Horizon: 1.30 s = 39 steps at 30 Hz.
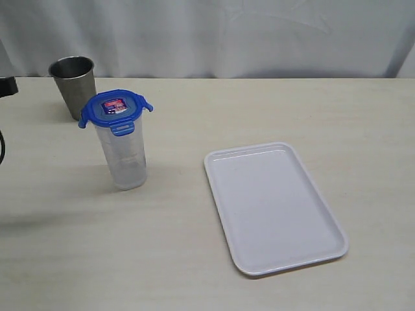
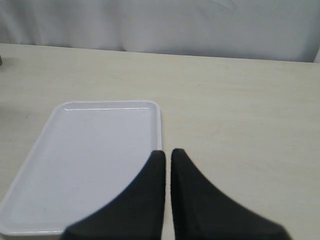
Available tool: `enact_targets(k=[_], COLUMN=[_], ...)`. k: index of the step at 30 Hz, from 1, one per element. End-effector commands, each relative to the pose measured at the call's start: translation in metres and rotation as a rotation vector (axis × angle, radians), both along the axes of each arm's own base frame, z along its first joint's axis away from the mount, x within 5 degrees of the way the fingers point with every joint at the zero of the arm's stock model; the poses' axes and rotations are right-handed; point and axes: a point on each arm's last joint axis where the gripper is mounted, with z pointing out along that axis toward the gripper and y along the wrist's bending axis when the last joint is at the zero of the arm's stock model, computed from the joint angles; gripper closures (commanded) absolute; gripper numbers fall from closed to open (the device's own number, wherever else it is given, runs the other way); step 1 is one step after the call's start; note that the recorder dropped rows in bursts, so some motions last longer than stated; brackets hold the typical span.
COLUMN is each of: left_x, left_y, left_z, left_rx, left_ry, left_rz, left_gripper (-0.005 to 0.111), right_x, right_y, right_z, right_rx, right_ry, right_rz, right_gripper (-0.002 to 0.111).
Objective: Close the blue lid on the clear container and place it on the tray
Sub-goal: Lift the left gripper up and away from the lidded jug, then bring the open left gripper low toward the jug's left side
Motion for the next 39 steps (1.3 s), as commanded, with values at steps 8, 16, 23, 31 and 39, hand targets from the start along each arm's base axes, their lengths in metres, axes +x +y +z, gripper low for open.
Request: enact_targets(k=[8, 16, 23, 31, 39], left_x=[-0.027, -0.057, -0.03, -0.019, -0.013], left_y=[-0.043, -0.026, -0.016, -0.021, -0.02], left_z=[-0.015, -0.048, -0.097, -0.131, -0.161], left_rx=[-0.078, 0.022, -0.047, 0.133, 0.082], left_ry=[-0.327, -0.32, -0.194, -0.162, -0.081], left_rz=[-0.636, -0.778, -0.784, -1.003, -0.988], left_gripper=[0.099, 0.099, 0.099, 0.099, 0.039], right_x=[0.0, 0.0, 0.0, 0.0, 0.0], right_y=[0.0, 0.0, 0.0, 0.0, 0.0], right_z=[-0.001, -0.001, -0.001, -0.001, -0.001], right_rx=[-0.002, -0.002, -0.002, -0.002, -0.002], right_ry=[-0.005, -0.005, -0.005, -0.005, -0.005], right_rz=[0.003, 0.003, 0.003, 0.003, 0.003], right_gripper=[0.104, 0.104, 0.104, 0.104, 0.104])
